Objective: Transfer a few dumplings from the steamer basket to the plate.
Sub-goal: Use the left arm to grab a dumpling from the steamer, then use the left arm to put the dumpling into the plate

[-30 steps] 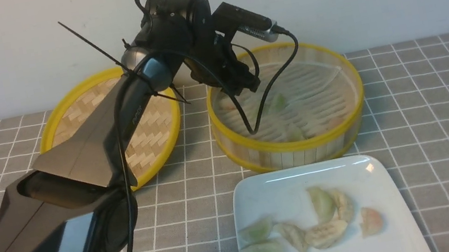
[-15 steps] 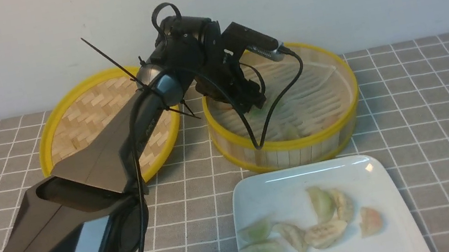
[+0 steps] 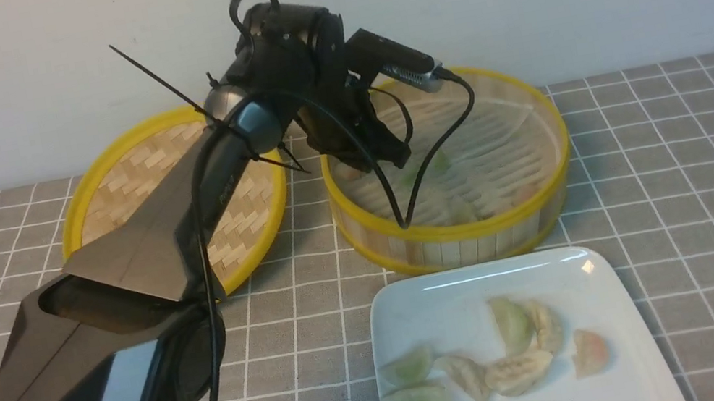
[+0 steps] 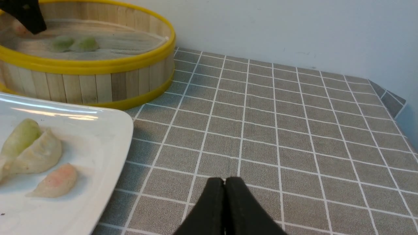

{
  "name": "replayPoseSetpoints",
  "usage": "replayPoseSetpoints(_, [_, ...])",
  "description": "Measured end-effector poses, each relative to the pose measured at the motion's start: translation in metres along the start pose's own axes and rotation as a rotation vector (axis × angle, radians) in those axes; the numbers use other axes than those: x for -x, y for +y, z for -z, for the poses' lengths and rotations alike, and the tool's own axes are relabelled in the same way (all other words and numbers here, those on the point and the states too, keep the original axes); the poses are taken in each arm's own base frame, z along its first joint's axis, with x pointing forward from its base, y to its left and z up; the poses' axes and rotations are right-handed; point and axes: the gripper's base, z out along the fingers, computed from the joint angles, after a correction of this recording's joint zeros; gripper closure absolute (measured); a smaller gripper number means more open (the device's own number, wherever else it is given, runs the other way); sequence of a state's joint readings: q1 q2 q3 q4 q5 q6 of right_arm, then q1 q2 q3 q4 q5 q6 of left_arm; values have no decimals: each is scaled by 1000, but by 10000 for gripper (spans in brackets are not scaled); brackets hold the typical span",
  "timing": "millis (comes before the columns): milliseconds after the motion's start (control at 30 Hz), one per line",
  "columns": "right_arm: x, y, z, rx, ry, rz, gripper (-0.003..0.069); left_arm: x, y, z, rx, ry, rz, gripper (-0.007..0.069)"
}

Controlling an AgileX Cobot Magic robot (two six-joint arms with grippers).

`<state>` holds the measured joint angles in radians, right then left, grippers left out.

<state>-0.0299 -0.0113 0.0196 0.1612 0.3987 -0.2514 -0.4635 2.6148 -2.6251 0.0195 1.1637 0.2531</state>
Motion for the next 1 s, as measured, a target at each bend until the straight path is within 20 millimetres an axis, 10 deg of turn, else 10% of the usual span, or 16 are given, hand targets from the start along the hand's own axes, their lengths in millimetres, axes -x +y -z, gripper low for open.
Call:
replayPoseSetpoints(667, [0, 0, 0, 0, 0, 0, 673, 4, -25, 144, -245, -66, 148, 448])
replayPoseSetpoints(1000, [0, 0, 0, 0, 0, 0, 673, -44, -125, 98, -418, 217, -94, 450])
